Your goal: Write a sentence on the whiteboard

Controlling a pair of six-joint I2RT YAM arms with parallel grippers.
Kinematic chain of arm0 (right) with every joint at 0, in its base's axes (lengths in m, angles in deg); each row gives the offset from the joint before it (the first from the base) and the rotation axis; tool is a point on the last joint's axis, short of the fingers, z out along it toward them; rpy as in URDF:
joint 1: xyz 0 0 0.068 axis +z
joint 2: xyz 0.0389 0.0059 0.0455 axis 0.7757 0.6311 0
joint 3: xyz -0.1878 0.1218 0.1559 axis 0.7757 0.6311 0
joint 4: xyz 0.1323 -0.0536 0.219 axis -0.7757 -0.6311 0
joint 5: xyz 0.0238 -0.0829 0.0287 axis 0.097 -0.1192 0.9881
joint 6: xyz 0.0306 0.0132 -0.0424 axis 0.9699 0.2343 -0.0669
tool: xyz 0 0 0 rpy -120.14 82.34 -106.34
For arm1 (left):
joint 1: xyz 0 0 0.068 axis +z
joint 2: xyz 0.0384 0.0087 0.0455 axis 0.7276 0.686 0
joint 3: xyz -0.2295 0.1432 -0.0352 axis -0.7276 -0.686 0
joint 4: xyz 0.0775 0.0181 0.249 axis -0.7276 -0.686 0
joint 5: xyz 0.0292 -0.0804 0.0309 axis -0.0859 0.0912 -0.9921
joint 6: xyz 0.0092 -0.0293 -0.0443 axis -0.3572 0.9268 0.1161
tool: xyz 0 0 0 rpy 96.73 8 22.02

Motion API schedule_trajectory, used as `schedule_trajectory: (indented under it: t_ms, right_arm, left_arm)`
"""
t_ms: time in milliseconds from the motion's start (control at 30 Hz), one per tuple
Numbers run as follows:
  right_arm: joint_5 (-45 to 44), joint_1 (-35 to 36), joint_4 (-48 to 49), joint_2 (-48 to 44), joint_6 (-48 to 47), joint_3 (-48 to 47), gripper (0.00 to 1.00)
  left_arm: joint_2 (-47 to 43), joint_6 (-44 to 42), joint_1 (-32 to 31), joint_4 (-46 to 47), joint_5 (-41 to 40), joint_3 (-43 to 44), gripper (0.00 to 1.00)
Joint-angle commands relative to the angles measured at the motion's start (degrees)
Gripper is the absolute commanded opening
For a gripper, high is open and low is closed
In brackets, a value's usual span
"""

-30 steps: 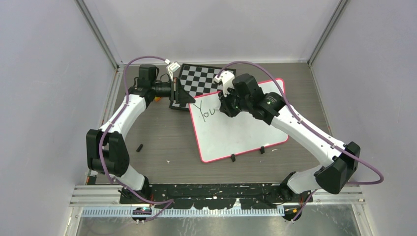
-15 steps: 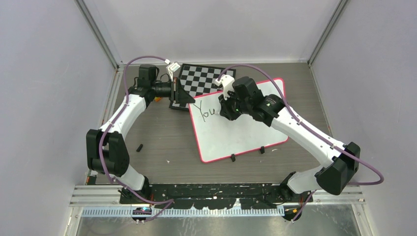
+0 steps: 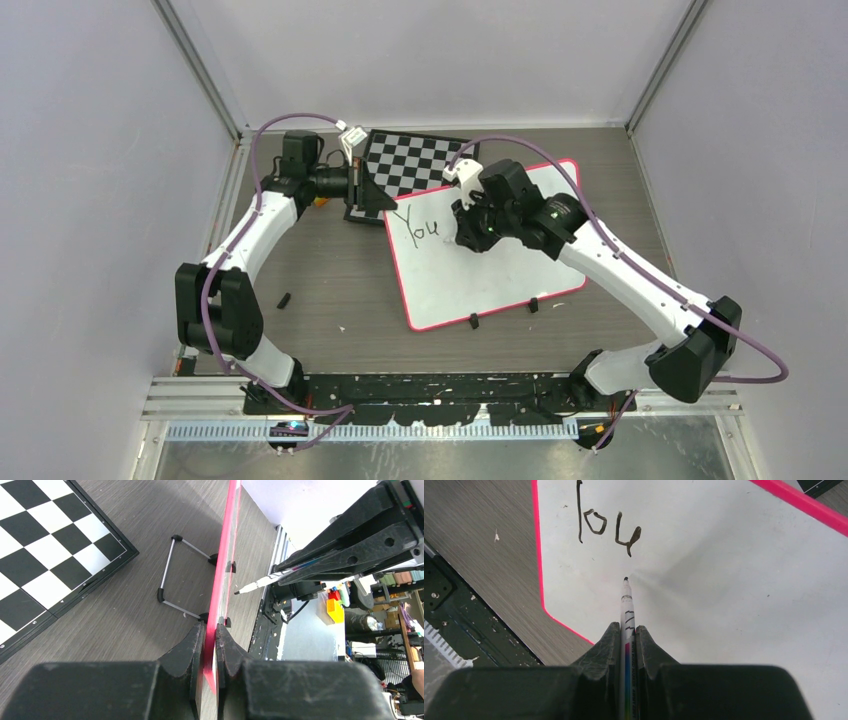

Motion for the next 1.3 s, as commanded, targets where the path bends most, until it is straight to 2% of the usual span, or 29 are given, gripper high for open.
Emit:
schedule_trajectory:
  t_ms: [0, 133, 600, 1133, 1267]
  right_arm:
    - [-0.5, -0.3, -0.2, -4.1, -0.1, -4.0, 0.0]
    - [-3.8, -0.2, 2.2, -3.6, -0.5, -4.3, 0.0]
    - [-5.7, -0.3, 7.0, 0.3, 0.0, -6.8, 0.0]
    - [-5.7, -0.3, 7.0, 1.5, 0.2, -4.1, 0.0]
    - [-1.9, -0.3, 5.1, 0.3, 1.1, -3.7, 0.0]
  left_arm:
    - [0.6, -0.9, -2.1, -4.0, -0.1, 0.8, 0.0]
    - [0.8, -0.9, -2.4, -4.1, -0.1, 1.2, 0.0]
    - [0.6, -1.1, -2.8, -4.7, -0.2, 1.7, 0.0]
    - [0.4, -1.4, -2.9, -4.8, -0.5, 1.7, 0.0]
    - [0.5, -1.4, -2.9, -4.9, -0.5, 1.6, 0.0]
